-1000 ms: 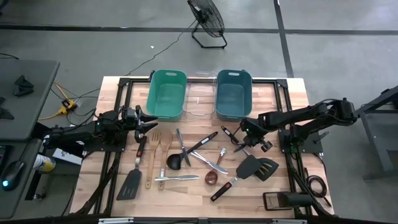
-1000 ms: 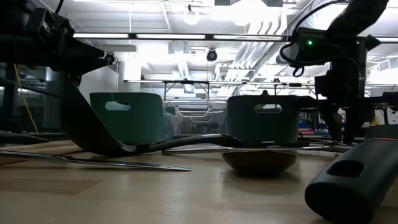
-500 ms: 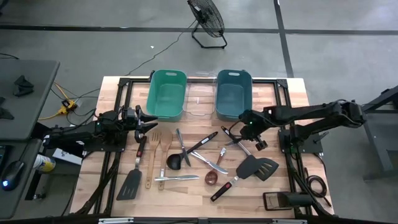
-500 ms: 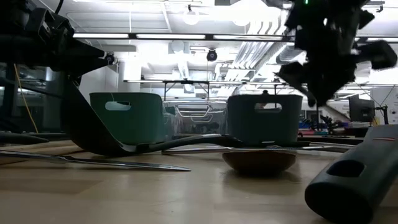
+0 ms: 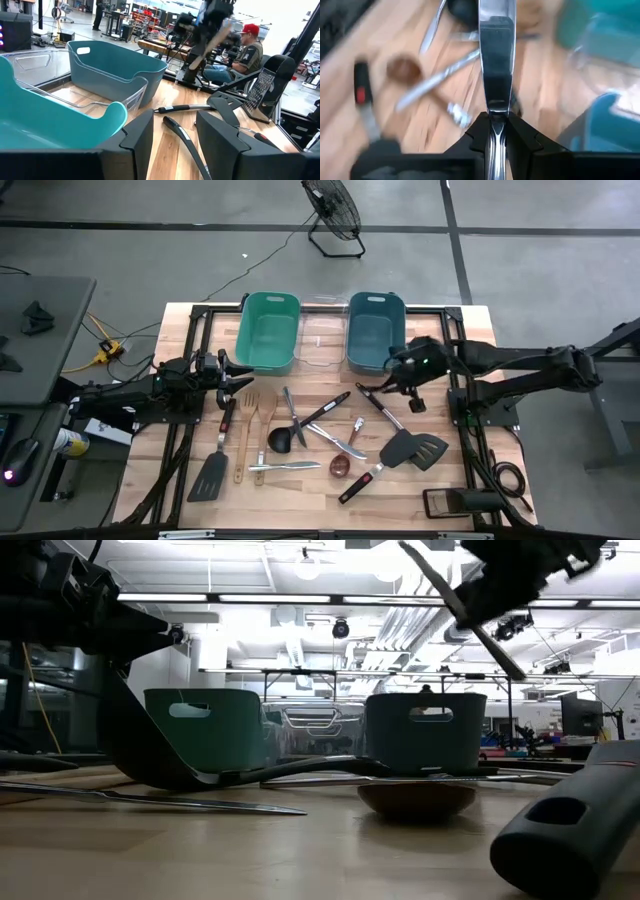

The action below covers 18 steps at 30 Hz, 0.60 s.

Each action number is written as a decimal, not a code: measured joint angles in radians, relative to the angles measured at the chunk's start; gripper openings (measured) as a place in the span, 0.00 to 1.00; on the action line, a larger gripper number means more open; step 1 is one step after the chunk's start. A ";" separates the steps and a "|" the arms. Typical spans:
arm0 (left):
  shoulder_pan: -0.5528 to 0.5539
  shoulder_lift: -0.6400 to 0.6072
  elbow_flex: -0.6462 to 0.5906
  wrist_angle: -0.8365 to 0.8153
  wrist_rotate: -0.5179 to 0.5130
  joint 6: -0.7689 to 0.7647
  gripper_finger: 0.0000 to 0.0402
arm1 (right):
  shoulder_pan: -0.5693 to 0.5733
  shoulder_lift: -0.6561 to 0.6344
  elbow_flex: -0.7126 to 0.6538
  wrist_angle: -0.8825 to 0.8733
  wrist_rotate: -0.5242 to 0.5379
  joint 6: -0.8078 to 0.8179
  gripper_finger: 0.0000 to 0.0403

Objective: Pick & Place Kitchen Items
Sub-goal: Put the silver table knife into the blue bin

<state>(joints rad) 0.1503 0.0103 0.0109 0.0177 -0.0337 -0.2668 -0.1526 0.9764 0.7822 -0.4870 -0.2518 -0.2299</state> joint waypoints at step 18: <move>0.000 0.000 0.000 0.000 0.000 0.000 0.37 | -0.378 0.018 0.000 0.176 0.025 0.340 0.08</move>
<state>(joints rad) 0.1501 0.0105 0.0109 0.0177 -0.0336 -0.2667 -0.5311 0.9939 0.7826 -0.3105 -0.2265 0.1105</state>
